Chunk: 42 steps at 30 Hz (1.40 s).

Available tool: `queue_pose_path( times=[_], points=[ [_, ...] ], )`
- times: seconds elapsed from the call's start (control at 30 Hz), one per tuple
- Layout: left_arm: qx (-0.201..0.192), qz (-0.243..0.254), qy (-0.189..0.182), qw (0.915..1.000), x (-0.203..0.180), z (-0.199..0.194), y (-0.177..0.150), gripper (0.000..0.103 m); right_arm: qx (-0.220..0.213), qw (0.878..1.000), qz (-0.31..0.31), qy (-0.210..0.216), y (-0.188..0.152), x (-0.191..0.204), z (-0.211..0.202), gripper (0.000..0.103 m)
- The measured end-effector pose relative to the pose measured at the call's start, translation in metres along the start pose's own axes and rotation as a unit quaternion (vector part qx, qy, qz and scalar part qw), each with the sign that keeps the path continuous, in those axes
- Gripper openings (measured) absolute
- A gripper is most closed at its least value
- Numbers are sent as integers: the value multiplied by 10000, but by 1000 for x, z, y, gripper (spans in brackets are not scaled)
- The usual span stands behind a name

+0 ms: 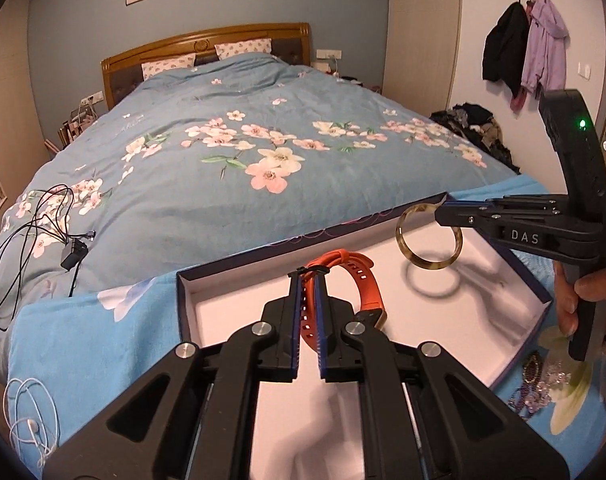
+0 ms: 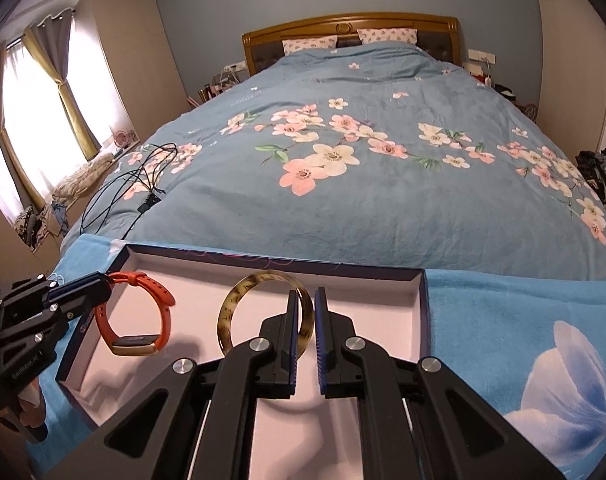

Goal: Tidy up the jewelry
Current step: 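Carry the watch band and bangle into the box and open both tools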

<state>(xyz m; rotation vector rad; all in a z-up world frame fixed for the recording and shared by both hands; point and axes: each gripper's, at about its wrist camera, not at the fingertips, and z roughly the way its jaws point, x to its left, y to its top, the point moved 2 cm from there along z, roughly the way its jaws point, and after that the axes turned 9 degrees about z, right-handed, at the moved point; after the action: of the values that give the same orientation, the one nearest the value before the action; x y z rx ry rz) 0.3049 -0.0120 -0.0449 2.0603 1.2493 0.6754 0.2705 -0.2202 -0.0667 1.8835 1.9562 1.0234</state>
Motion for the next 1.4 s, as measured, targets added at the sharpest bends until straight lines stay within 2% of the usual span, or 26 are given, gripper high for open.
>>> queue_pose_path(
  times=[0.37, 0.47, 0.6, 0.7, 0.83, 0.97, 1.07, 1.1, 1.23, 1.4],
  points=[
    [386, 157, 66, 9991, 6, 34, 13, 7, 388, 9990, 7, -225, 7, 4, 26, 6],
    [525, 222, 73, 9983, 6, 42, 17, 7, 394, 9989, 94, -249, 8, 2, 30, 7],
    [690, 95, -113, 9975, 11, 54, 20, 7, 270, 9992, 197, -204, 9, -1, 26, 8],
    [853, -114, -210, 9961, 20, 66, 20, 7, 149, 9995, 136, -232, 9, -1, 18, 11],
    [849, -384, -270, 9953, 30, 68, 17, 10, -12, 9999, 54, -101, 6, 2, 2, 26],
    [558, -477, -171, 9972, 33, 51, 17, 14, -220, 9997, -77, 36, -1, 5, -22, 33],
    [176, -426, -50, 9989, 28, 22, 16, 28, -391, 9986, -290, 214, -12, 10, -46, 42],
    [29, -418, -19, 9991, 26, 11, 15, 34, -449, 9980, -371, 236, -17, 11, -54, 43],
    [-411, -241, 123, 9988, 9, -36, 5, 42, -605, 9955, -653, 310, -42, 12, -85, 43],
    [-741, -179, 45, 9971, -11, -86, -19, 48, -426, 9953, -755, 438, -81, 5, -108, 43]
  ],
)
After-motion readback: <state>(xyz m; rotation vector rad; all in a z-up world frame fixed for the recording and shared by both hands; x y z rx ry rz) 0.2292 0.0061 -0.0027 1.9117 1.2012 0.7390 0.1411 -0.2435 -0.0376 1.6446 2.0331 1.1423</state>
